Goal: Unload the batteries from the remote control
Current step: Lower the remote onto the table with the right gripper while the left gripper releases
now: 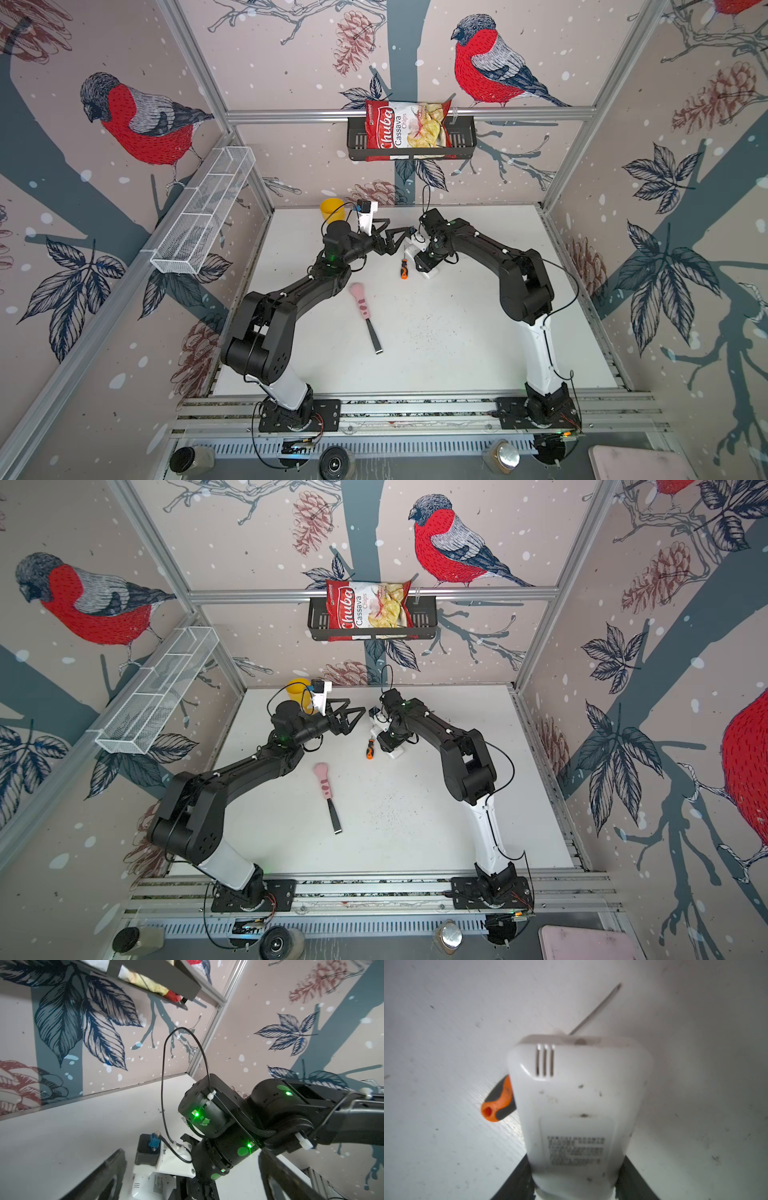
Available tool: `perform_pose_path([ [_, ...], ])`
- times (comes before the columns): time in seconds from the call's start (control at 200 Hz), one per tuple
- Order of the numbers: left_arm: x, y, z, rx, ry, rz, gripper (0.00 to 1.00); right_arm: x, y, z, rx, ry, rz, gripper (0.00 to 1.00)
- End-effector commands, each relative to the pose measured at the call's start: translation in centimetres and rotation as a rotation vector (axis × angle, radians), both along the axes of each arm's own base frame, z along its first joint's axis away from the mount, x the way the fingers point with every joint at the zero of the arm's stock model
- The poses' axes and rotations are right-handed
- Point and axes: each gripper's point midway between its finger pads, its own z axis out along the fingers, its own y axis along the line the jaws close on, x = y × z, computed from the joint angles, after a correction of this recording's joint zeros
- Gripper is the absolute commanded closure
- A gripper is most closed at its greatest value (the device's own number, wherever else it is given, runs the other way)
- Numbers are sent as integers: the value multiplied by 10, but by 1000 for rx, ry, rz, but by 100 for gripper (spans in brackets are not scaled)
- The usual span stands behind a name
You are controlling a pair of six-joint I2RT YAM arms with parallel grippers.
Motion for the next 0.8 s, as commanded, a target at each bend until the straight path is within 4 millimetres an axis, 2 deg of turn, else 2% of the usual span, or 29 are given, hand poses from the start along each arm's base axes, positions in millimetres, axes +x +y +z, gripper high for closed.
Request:
perform_pose_path([
  [0.0, 13, 2, -24, 150, 40, 96, 2, -3, -14, -13, -90, 19, 7, 69],
  [0.215, 27, 5, -41, 242, 88, 193, 2, -9, -19, -24, -119, 42, 19, 65],
  [0.365, 29, 11, -42, 250, 93, 230, 2, -15, -20, -30, -130, 59, 32, 62],
  [0.51, 30, 13, -41, 248, 93, 243, 2, -19, -20, -36, -143, 63, 42, 54],
  [0.625, 28, 11, -42, 247, 93, 234, 2, -19, -19, -35, -141, 52, 46, 42],
  [0.795, 28, 12, -44, 253, 100, 232, 2, -19, -21, -34, -168, 23, 50, 31],
])
